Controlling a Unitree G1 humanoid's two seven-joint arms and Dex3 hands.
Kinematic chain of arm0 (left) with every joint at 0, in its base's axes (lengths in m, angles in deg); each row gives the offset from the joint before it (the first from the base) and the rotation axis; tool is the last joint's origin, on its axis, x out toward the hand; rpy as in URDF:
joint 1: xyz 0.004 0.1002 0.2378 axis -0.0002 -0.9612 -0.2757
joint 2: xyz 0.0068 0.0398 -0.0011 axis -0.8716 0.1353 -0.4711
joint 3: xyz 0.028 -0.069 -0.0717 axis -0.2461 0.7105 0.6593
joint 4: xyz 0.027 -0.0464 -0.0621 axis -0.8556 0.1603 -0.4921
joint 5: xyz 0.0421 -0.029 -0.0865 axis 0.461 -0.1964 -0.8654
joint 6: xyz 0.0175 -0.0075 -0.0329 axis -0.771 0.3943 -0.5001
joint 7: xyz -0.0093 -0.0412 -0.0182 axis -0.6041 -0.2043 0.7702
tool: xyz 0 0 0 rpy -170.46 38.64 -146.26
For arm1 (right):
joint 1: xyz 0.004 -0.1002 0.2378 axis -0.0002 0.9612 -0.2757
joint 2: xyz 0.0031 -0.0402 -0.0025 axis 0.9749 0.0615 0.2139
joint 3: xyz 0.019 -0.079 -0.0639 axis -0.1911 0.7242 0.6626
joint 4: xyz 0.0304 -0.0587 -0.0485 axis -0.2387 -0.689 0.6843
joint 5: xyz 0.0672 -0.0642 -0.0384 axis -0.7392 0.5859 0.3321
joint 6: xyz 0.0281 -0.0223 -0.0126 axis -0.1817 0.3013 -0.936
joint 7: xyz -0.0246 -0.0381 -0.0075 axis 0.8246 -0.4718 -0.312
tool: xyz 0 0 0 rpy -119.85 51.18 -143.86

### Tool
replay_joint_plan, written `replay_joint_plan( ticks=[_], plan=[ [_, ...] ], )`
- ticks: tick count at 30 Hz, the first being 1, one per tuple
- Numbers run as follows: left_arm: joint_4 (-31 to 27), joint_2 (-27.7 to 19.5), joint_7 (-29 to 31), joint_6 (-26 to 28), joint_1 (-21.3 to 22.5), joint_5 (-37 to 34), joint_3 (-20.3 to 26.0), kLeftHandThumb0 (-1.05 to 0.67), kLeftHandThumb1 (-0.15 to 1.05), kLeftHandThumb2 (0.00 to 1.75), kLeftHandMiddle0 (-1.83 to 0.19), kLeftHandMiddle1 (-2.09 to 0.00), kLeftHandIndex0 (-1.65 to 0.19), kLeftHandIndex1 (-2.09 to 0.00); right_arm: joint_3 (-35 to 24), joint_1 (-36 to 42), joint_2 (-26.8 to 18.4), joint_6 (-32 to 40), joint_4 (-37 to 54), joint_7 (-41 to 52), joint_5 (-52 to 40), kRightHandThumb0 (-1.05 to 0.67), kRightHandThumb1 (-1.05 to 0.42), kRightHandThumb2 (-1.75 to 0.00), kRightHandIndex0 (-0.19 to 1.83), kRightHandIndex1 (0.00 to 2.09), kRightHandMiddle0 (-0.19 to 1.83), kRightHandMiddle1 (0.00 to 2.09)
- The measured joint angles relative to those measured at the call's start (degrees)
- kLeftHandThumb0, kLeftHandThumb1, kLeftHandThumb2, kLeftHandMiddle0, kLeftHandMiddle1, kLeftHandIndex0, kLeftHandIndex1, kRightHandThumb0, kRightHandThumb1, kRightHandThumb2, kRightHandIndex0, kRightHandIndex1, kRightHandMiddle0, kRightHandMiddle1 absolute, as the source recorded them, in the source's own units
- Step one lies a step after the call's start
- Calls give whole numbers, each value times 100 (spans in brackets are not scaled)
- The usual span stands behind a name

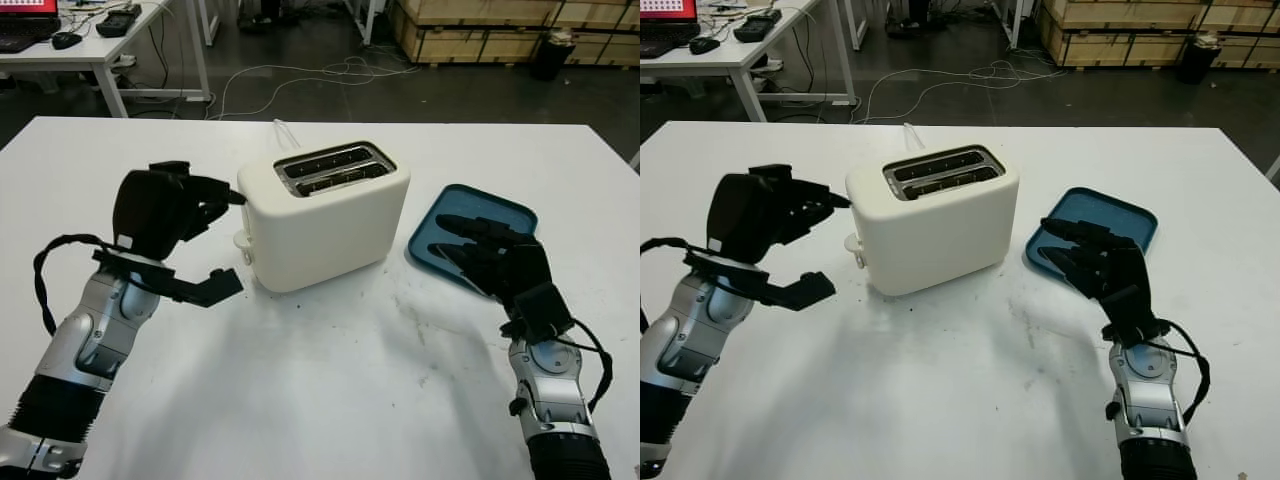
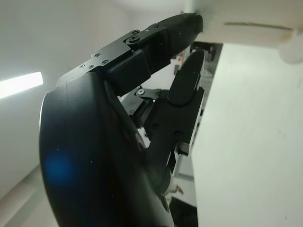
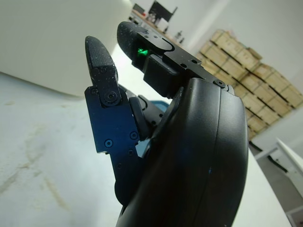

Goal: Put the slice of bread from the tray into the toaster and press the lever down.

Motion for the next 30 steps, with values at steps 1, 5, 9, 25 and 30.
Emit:
replay_joint_plan(
  ticks=[1, 5, 9, 25, 30],
  plan=[
    [-140, 16, 178, 81, -101, -125, 83, -30, 84, 2, -77, -129, -117, -11, -29, -64, -2, 3, -28, 22, -56, -47, -86, 0, 114, 1, 104, 0],
    [-469, 69, 551, 387, -467, -476, 466, -31, 84, 0, -78, -115, -114, -10, -185, -557, -110, 178, -177, 257, -391, -45, -86, 0, 114, 1, 101, 0],
    [-553, 129, 634, 443, -635, -713, 771, -34, 85, 0, -77, -109, -111, -8, -304, -1188, -330, 249, -573, 525, -583, -47, -86, 0, 113, 0, 100, 0],
    [-482, -702, 1905, 893, 30, -887, 1304, -58, 84, 0, -85, -91, -113, -10, 242, -3335, -1645, 36, -2596, 1206, 338, -57, -81, 0, 106, 0, 94, 0],
    [-202, -1040, 2384, 1094, 521, -888, 1266, -56, 80, 0, -92, -78, -113, -8, 597, -3669, -1955, 39, -2676, 1292, 835, -60, -79, 0, 107, 1, 96, 1]
  ],
)
